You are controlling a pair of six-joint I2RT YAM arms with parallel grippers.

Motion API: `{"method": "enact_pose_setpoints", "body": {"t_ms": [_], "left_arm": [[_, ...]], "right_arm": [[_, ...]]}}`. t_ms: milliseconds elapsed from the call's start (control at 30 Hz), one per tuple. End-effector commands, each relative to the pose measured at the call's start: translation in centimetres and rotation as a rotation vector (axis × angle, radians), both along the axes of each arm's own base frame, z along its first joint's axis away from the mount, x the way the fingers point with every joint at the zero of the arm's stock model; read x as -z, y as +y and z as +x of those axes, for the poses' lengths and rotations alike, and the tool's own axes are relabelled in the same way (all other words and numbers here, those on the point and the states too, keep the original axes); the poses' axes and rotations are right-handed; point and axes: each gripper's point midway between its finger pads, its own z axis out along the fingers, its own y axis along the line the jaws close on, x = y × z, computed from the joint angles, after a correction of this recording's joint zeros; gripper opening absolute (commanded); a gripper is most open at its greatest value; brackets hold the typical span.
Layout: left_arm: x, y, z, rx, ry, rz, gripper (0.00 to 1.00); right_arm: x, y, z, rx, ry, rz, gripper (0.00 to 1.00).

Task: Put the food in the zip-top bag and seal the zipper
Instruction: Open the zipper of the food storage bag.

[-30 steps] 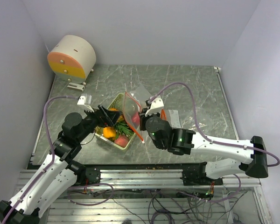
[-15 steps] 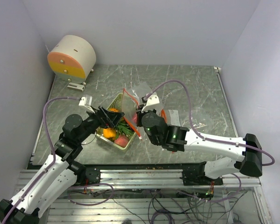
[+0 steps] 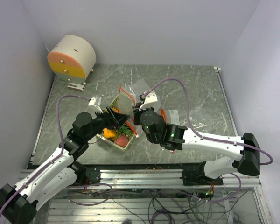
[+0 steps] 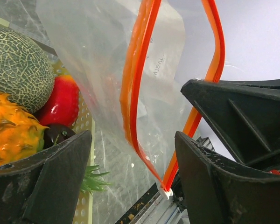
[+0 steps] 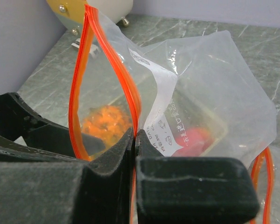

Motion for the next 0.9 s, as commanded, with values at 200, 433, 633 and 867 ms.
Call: {"method": "enact_pose_setpoints", "body": {"t_ms": [200,433,633,867], "left_arm": [[-0.8,-1.7,0.9,-0.027,-0.036,-0.026,0.64],[0.1,-1.9,1.4,-0.063,-0.011,0.065,0.07],[-2.1,4.2,1.9,-0.296,-0.005,0.291,0.07],[-6.3,9.3,0.4,-0.434,-0.028,0.396,0.07]], "right_arm": [[-2.2,-0.2,-0.1,-0.013,-0.014,0.076,0.0],[-1.9,-1.5,-0.4,0.011,0.006,0.068,0.0],[-2.0,-6.8,-0.5,0.149,-0.01,0.04,0.0],[0.0,-9.8,-0.3,0.276,0.007,-0.029,0.0]]}}
